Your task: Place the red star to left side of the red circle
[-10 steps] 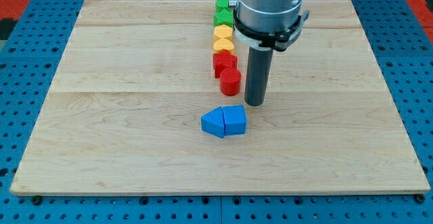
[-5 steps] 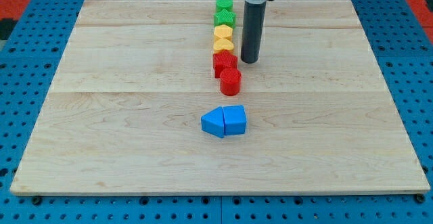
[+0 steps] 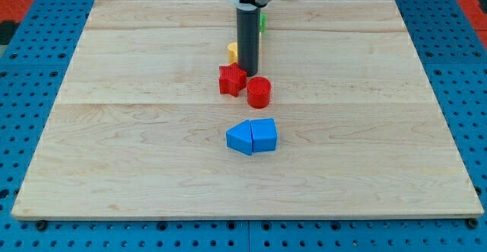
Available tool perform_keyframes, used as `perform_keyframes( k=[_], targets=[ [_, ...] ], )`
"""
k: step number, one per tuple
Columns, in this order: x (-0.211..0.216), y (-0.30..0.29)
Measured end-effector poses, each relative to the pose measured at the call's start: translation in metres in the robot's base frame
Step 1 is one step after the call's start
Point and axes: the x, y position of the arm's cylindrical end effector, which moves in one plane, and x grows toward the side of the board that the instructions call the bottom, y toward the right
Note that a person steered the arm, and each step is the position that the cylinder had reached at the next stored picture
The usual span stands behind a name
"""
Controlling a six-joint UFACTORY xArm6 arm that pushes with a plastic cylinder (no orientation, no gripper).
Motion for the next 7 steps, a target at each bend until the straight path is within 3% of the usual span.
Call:
perform_keyframes(
  k=[7],
  targets=[
    [-0.008,-0.074]
  ],
)
